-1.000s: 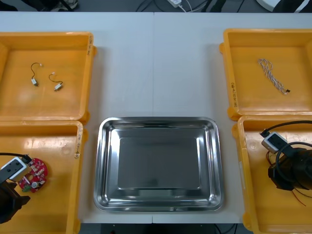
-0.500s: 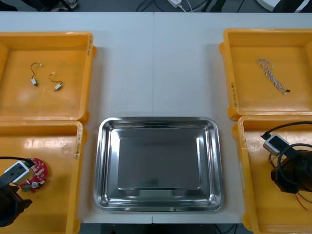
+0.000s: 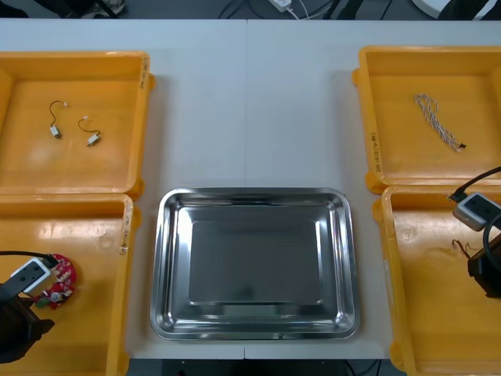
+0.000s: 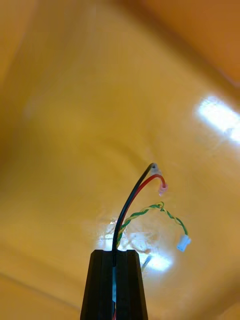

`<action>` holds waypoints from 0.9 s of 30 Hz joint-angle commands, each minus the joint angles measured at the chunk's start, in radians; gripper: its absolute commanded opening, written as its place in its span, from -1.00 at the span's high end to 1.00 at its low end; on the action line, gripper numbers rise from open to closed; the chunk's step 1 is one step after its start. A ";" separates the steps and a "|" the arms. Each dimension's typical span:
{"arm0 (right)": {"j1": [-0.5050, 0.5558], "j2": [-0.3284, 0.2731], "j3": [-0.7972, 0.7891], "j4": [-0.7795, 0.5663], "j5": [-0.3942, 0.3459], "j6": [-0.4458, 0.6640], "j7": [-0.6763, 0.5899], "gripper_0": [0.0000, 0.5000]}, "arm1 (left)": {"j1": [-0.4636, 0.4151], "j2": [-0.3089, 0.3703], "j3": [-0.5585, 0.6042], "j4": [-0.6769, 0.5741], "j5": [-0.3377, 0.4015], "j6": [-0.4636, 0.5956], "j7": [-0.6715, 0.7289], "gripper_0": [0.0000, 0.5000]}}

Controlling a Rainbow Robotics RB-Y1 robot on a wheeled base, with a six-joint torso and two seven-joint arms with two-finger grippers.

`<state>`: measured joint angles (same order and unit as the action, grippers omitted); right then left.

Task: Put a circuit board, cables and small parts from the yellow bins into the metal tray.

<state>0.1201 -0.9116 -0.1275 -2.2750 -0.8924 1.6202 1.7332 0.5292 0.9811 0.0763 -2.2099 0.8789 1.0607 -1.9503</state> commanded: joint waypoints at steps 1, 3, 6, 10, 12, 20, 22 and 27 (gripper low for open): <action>-0.060 -0.029 -0.115 -0.031 -0.069 0.082 -0.015 1.00 | -0.032 0.039 -0.013 0.001 -0.003 -0.010 -0.114 -1.00; -0.076 -0.020 -0.146 -0.034 -0.088 0.119 -0.021 1.00 | -0.034 0.039 -0.015 0.001 -0.003 -0.010 -0.113 -1.00; -0.097 -0.010 -0.189 -0.034 -0.112 0.165 -0.029 1.00 | -0.035 0.039 -0.015 0.001 -0.001 -0.010 -0.113 -1.00; -0.151 -0.009 -0.216 -0.034 -0.123 0.237 -0.041 1.00 | -0.040 0.041 -0.021 0.001 -0.001 -0.012 -0.111 -1.00; -0.171 -0.009 -0.224 -0.034 -0.126 0.267 -0.050 1.00 | -0.044 0.039 -0.030 0.001 -0.009 -0.010 -0.107 -1.00; -0.221 -0.009 -0.247 -0.034 -0.146 0.300 -0.113 1.00 | -0.057 0.039 -0.040 0.010 -0.011 -0.012 -0.102 -1.00; -0.235 -0.009 -0.248 -0.034 -0.163 0.300 -0.153 1.00 | -0.057 0.039 -0.040 0.010 -0.012 -0.010 -0.101 -1.00; -0.269 -0.009 -0.248 -0.031 -0.172 0.300 -0.181 1.00 | -0.057 0.039 -0.040 0.010 -0.014 -0.010 -0.102 -1.00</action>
<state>-0.1023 -0.9114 -0.3410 -2.2812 -1.0534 1.9147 1.5546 0.4900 0.9816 0.0468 -2.1954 0.8757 1.0607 -1.9504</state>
